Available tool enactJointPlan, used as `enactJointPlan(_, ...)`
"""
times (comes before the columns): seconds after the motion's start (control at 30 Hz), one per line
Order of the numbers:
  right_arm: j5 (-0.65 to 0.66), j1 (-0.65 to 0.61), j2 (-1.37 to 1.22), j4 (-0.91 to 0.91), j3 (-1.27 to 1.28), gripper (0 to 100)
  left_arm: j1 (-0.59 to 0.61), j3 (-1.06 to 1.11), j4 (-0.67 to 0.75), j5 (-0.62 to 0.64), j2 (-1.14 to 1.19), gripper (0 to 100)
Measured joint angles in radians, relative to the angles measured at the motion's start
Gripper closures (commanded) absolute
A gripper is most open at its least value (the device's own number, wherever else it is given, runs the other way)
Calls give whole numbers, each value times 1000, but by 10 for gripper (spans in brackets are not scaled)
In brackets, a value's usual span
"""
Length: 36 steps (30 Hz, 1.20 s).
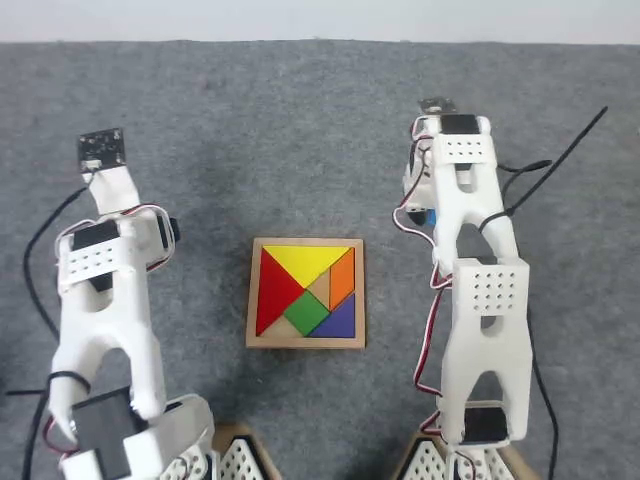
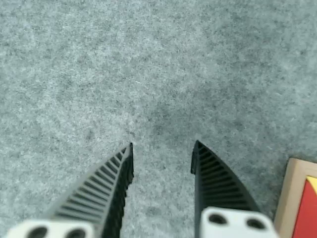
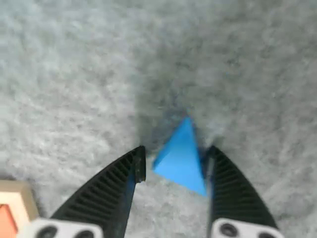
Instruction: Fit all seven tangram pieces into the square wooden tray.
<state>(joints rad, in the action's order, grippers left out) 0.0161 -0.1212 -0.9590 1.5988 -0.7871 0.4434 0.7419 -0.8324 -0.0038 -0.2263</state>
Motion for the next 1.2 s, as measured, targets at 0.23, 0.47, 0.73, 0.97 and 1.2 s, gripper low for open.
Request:
enactJointPlan(0.23, 3, -11, 0, 6, 3, 740, 0, 0, 0, 0, 0, 811)
enactJointPlan(0.47, 3, -5, 0, 6, 0, 826, 0, 0, 0, 0, 0, 811)
enactJointPlan(0.73, 3, 3, 0, 9, 0, 898, 0, 0, 0, 0, 0, 811)
enactJointPlan(0.97, 3, 5, 3, 15, 0, 953, 0, 0, 0, 0, 0, 811)
enactJointPlan(1.2, 3, 2, 44, 44, 21, 955, 0, 0, 0, 0, 0, 811)
